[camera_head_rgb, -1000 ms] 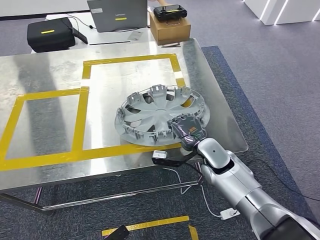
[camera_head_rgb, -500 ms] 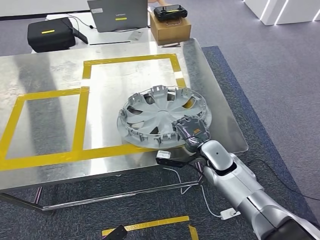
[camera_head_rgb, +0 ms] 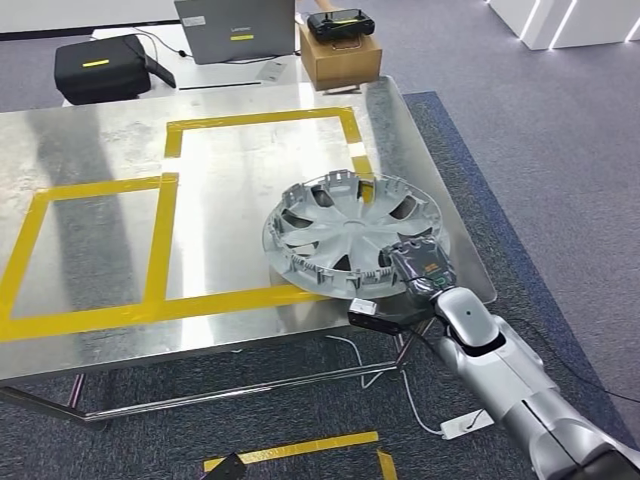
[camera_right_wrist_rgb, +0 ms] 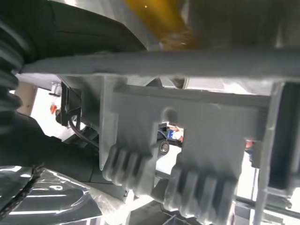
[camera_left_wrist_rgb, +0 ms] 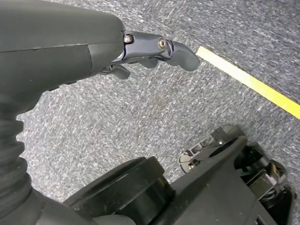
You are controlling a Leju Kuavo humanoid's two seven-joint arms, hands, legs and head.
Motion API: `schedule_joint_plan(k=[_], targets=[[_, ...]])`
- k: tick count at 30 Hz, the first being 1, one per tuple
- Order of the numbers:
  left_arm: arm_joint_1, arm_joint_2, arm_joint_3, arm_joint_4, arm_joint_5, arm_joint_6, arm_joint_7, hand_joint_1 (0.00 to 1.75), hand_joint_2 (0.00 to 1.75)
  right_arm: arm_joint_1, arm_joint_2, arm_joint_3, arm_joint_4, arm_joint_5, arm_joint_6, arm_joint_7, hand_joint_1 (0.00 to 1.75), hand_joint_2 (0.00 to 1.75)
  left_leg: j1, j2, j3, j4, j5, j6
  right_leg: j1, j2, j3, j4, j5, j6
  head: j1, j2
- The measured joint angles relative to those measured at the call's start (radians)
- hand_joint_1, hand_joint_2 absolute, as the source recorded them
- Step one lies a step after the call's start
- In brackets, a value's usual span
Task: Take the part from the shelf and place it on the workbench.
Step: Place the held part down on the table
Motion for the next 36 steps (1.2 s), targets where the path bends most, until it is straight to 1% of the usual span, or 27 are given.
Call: schedule_joint_plan(k=[6,9,36], targets=[[0.003,0.004,0.002,0.002,0.0,0.006,-0.001,0.0,1.75,0.019,-0.037,-0.03,0.001,0.009,-0.015,0.001,1.54,1.75,0.0,-0.001,0.0,0.0,0.0,0.0,0.0,-0.002,0.0,0.0,0.0,0.0,0.0,0.0],[0.004,0.005,0.003,0.002,-0.002,0.006,-0.001,0.0,1.75,0.029,-0.045,-0.042,0.001,0.014,-0.021,-0.001,1.54,1.75,0.0,-0.001,0.0,0.0,0.0,0.0,0.0,-0.002,0.0,0.0,0.0,0.0,0.0,0.0],[0.003,0.006,0.007,0.002,-0.013,0.001,-0.003,0.0,1.75,0.055,-0.066,-0.093,0.0,0.046,-0.032,0.005,1.54,1.75,0.0,-0.001,0.0,0.0,0.0,0.0,0.0,-0.002,0.0,0.0,0.0,0.0,0.0,0.0]])
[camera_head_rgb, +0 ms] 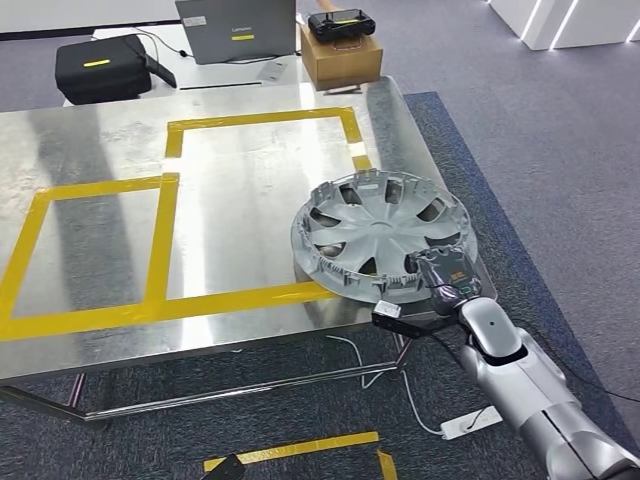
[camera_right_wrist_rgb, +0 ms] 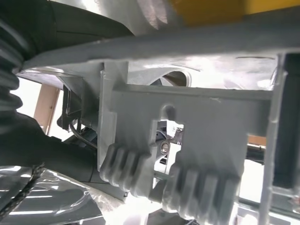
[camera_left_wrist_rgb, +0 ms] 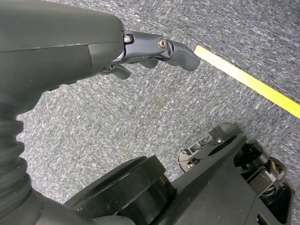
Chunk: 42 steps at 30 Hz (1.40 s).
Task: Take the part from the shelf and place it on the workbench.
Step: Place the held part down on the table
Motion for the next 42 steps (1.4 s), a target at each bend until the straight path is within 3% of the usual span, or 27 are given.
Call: schedule_joint_plan(k=[42], targets=[[-0.015,-0.001,0.021,0.0,-0.009,0.004,-0.012,0.0,1.75,0.034,-0.053,-0.082,-0.052,0.023,-0.005,0.013,1.54,1.75,0.0,0.0,0.0,0.0,0.0,0.0,0.0,0.0,0.0,0.0,0.0,0.0,0.0,0.0]])
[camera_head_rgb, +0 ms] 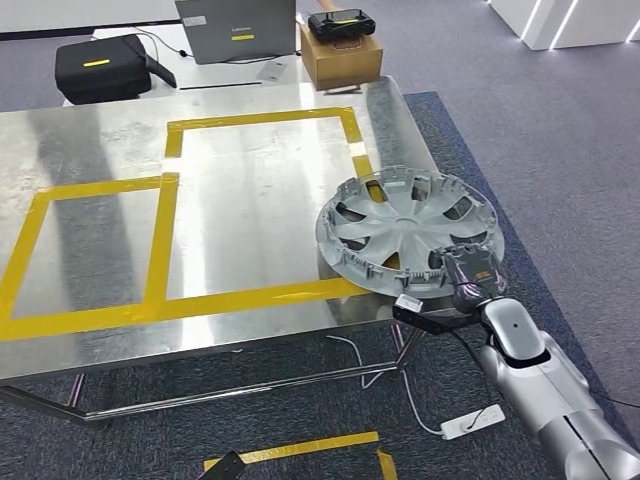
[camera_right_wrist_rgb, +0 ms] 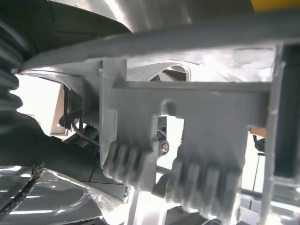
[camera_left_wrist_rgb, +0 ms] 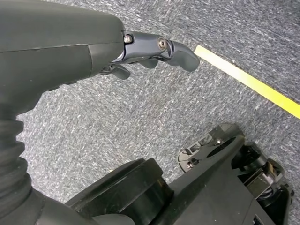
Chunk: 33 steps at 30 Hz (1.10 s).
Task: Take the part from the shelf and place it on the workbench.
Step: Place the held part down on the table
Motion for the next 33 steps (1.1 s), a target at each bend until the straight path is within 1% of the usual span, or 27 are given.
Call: schedule_joint_plan(k=[6,10,18,22,27,30,33], targets=[[-0.002,0.0,0.005,0.0,0.002,0.011,-0.004,0.0,1.75,0.001,-0.006,-0.002,0.0,0.006,0.001,0.0,1.54,1.75,0.0,0.0,0.0,0.0,0.0,0.0,0.0,0.0,0.0,0.0,0.0,0.0,0.0,0.0],[-0.01,0.001,0.02,0.0,0.012,0.026,-0.024,0.0,1.75,-0.003,-0.006,-0.004,0.0,0.006,0.001,-0.009,1.54,1.75,0.0,0.0,0.0,0.0,0.0,0.0,0.0,0.0,0.0,0.0,0.0,0.0,0.0,0.0],[-0.037,-0.004,0.029,0.0,0.021,0.03,-0.049,0.0,1.75,-0.028,0.019,-0.003,0.0,0.006,-0.001,-0.02,1.54,1.75,0.0,0.0,0.0,0.0,0.0,0.0,0.0,0.0,0.0,0.0,0.0,0.0,0.0,0.0],[-0.057,-0.018,0.03,-0.001,0.027,0.021,-0.073,0.0,1.75,-0.044,0.049,0.004,0.0,0.006,0.0,-0.03,1.54,1.75,0.0,0.0,0.0,0.0,0.001,0.001,0.0,0.0,0.0,0.0,0.0,0.0,0.0,0.0],[-0.089,-0.046,0.028,-0.002,0.017,-0.006,-0.074,0.0,1.75,-0.083,0.106,0.039,0.004,-0.006,0.002,-0.055,1.54,1.75,0.0,0.0,0.0,0.0,0.001,0.001,0.0,0.002,0.0,0.0,0.001,0.0,0.0,0.0],[-0.091,-0.054,0.017,-0.001,-0.012,-0.029,-0.07,0.0,1.75,-0.107,0.14,0.066,0.015,-0.029,-0.009,-0.062,1.54,1.75,0.0,0.0,0.0,0.0,0.001,0.001,0.0,0.001,0.0,0.001,0.001,0.0,0.0,0.0],[-0.083,-0.053,0.002,-0.001,-0.03,-0.032,-0.062,0.0,1.75,-0.12,0.165,0.091,0.026,-0.047,-0.026,-0.062,1.54,1.75,0.001,0.0,-0.001,0.0,0.001,0.001,0.0,0.001,0.0,0.001,0.001,0.0,0.0,0.0]])
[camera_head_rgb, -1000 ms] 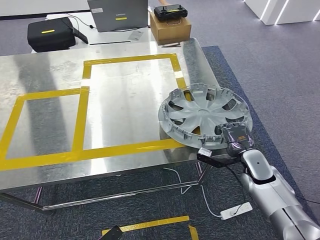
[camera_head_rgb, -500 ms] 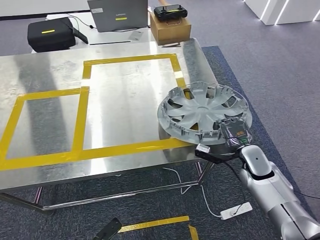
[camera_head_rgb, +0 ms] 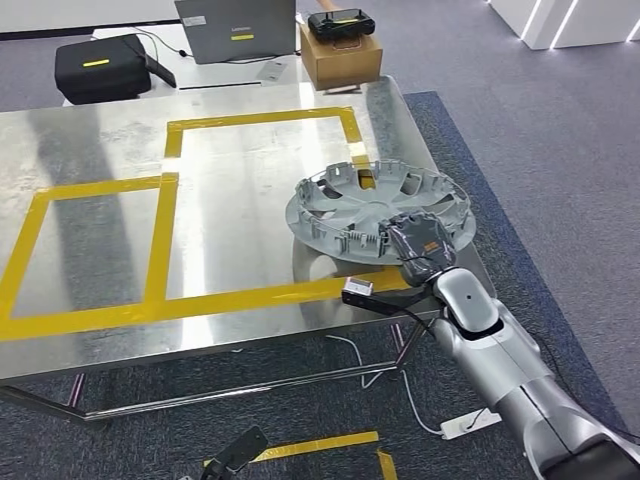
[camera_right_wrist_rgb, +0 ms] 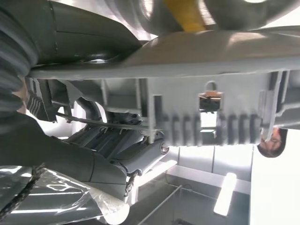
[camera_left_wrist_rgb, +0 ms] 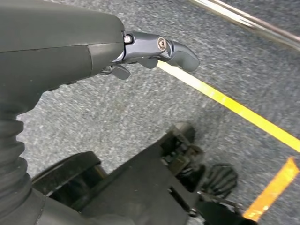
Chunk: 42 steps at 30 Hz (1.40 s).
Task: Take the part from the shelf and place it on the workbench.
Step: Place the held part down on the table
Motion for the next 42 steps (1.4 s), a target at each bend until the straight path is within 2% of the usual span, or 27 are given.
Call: schedule_joint_plan(k=[17,31,42], targets=[[0.035,0.0,-0.005,0.0,0.043,0.007,0.005,0.0,1.75,-0.005,0.082,0.107,0.049,-0.035,-0.008,-0.036,1.54,1.75,0.0,0.0,-0.001,0.0,0.0,0.0,0.0,0.001,-0.001,0.0,0.0,0.0,0.0,0.0],[0.05,0.004,-0.004,0.0,0.043,0.006,0.02,0.0,1.75,0.032,0.156,0.201,0.069,-0.074,-0.003,-0.079,1.54,1.75,0.0,0.0,-0.001,0.0,0.0,0.0,0.0,0.001,-0.001,0.0,-0.001,0.0,0.0,0.0],[0.052,0.004,-0.004,0.0,0.04,0.004,0.021,0.0,1.75,0.045,0.169,0.219,0.07,-0.085,-0.005,-0.084,1.54,1.75,0.0,0.0,-0.001,0.0,0.0,0.0,0.0,0.001,-0.001,0.0,-0.001,0.0,0.0,0.0]])
